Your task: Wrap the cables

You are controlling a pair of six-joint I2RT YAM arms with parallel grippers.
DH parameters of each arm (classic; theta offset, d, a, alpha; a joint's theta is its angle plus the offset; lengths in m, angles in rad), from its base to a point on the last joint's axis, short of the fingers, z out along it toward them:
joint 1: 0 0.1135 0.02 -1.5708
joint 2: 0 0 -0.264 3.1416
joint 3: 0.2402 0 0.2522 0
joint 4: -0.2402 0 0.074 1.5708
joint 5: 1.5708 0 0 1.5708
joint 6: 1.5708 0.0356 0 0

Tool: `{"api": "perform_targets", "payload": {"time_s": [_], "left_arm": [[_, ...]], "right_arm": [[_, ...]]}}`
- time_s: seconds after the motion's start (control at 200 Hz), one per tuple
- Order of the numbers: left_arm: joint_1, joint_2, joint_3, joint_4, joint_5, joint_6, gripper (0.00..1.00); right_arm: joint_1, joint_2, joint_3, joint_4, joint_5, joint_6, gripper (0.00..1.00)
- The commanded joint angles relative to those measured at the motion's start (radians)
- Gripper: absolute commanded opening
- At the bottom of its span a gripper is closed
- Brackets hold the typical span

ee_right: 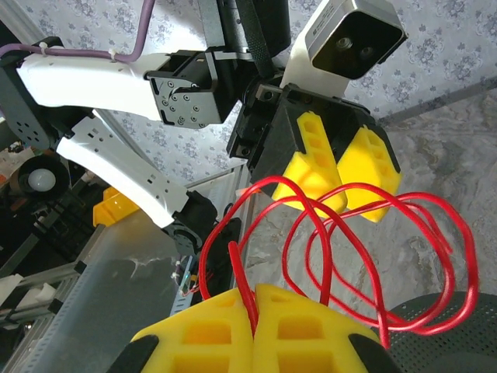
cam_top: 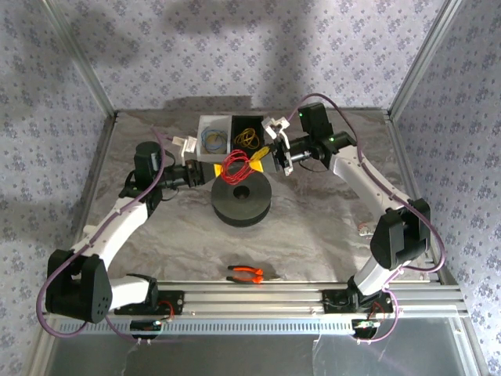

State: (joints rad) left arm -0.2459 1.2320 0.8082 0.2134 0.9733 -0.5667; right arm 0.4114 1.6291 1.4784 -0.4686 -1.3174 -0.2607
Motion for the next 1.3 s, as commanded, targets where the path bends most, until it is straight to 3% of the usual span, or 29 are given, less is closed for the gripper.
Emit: {"api": "perform_targets", "payload": {"time_s": [0.0,0.625,1.194,1.294], "left_arm": [[-0.009,-0.008,0.0,0.035,0.028,0.01,0.38],[-0.014,0.004,-0.003,0.069,0.03,-0.002,0.32],[-0.013,-0.009,-0.01,0.056,0.018,0.008,0.0],[-0.012,-0.015,-0.009,0.042,0.012,0.017,0.0]], "right_arm": [[0.008,0.003,0.041,-0.016,-0.028,-0.017,0.0],[0.047,0.037,0.08,-0.023,-0.054,-0.03,0.0],[0.041,0.052,0.086,-0.051,-0.022,-0.037,0.0],[0.029,0.039,0.079,-0.057,-0.016,-0.037,0.0]]}}
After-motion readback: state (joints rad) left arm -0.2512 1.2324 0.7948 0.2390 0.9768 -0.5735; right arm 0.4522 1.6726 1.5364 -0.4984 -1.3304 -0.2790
